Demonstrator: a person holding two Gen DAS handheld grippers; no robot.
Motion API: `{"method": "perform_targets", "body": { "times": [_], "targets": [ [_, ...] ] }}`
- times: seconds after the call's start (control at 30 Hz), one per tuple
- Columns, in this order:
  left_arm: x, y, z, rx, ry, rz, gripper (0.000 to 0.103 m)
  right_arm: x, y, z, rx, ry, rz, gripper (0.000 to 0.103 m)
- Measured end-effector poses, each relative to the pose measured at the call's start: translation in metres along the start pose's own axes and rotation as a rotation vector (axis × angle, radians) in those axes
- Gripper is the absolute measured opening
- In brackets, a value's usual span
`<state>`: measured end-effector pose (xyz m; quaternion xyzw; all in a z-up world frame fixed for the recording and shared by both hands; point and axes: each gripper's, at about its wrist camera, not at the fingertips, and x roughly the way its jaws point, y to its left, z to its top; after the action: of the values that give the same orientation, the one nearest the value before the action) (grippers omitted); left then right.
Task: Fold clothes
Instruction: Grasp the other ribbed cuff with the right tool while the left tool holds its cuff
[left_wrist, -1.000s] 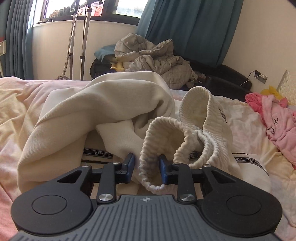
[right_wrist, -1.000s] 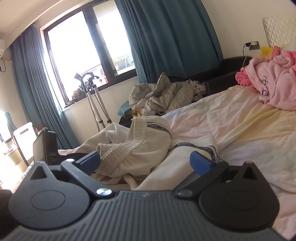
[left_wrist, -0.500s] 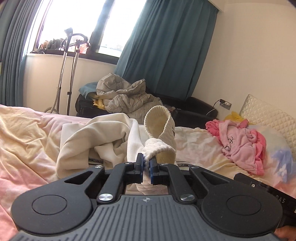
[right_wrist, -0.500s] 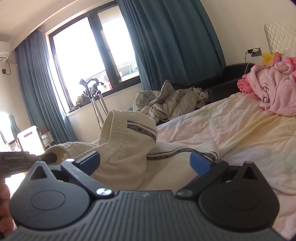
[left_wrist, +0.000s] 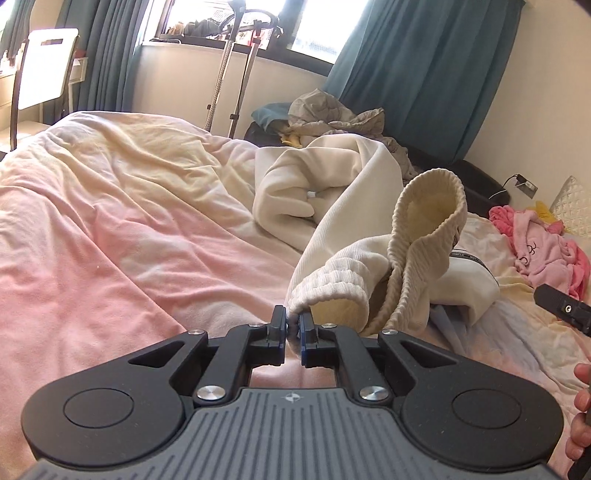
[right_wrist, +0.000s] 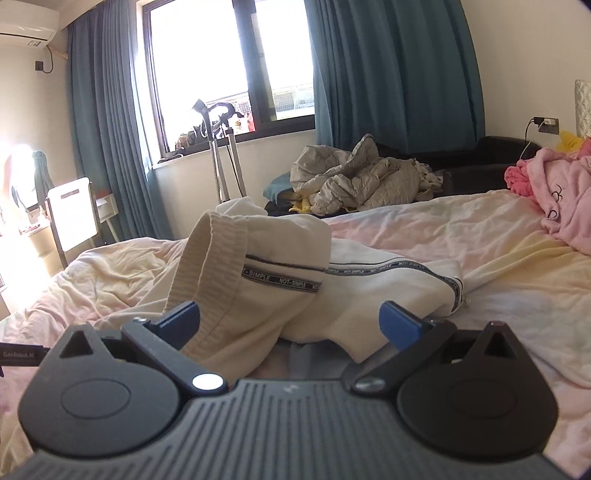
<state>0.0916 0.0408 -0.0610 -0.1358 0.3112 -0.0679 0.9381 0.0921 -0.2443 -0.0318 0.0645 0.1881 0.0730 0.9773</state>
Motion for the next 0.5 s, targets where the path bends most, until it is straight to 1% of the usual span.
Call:
{"method": "perform_targets", "body": {
  "times": [0.13,0.2,0.23,0.3,0.33,0.4,0.43,0.47,0.5],
  "targets": [
    [0.008,-0.003,-0.009,0.011,-0.004,0.030,0.009,0.012,0.018,-0.009,-0.089,0.010,0.004,0.103],
    [0.014,-0.003,-0.012,-0.008,0.002,0.039,0.010,0.016,0.022,-0.007,-0.113,-0.015,0.011,0.103],
    [0.018,-0.004,-0.012,0.002,-0.002,0.049,0.011,0.018,0.024,-0.005,-0.129,-0.032,0.011,0.102],
    [0.025,-0.007,-0.012,0.034,-0.013,0.067,0.011,0.025,0.028,0.003,-0.155,-0.033,0.005,0.096],
    [0.029,-0.007,-0.012,0.045,-0.019,0.070,0.014,0.030,0.030,0.008,-0.169,-0.029,0.001,0.089],
    [0.037,-0.005,-0.012,0.038,-0.016,0.062,0.016,0.042,0.038,0.019,-0.219,-0.018,-0.020,0.087],
    [0.041,-0.003,-0.012,0.031,-0.009,0.052,0.016,0.048,0.042,0.024,-0.250,-0.014,-0.030,0.084],
    [0.044,-0.001,-0.014,0.034,-0.008,0.042,0.016,0.054,0.047,0.030,-0.286,-0.018,-0.023,0.075],
    [0.045,-0.001,-0.015,0.044,-0.014,0.035,0.016,0.061,0.053,0.039,-0.327,-0.022,-0.007,0.070]
  ]
}}
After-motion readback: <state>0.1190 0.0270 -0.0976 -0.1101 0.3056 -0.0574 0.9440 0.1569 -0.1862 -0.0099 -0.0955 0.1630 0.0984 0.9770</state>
